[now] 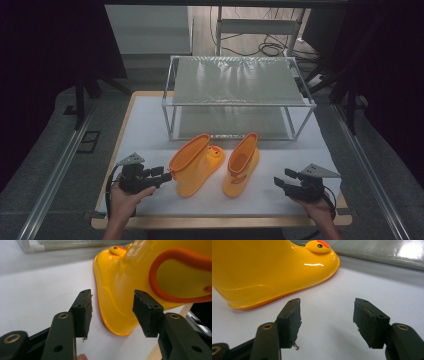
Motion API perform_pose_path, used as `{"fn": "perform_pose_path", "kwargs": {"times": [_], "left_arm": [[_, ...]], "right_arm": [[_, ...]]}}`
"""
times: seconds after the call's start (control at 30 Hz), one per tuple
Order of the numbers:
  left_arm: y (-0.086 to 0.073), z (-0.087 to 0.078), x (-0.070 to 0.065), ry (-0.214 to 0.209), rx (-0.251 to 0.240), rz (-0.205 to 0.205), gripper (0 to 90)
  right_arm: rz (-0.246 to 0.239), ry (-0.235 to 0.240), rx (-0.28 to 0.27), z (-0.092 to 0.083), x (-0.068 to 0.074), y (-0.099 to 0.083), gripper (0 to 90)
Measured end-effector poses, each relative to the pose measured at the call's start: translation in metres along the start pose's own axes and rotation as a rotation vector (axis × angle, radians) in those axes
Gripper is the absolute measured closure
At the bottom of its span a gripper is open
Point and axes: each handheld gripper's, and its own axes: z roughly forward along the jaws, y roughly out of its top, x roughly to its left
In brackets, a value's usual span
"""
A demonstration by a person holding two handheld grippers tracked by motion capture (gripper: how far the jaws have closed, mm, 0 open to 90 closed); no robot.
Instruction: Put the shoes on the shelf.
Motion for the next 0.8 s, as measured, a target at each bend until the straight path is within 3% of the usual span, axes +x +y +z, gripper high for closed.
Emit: {"fn": "perform_pose_path", "kwargs": {"times": [0.4, 0.8], "left_arm": [[0.037, -0.038, -0.002, -0.117, -0.012, 0.005, 49.9], [0.072, -0.060, -0.015, -0.170, 0.001, 0.055, 50.2]], "right_arm": [[-0.004, 0.000, 0.004, 0.001, 0.000, 0.000, 39.5], [0.003, -0.011, 0.013, 0.001, -0.003, 0.001, 39.8]]}}
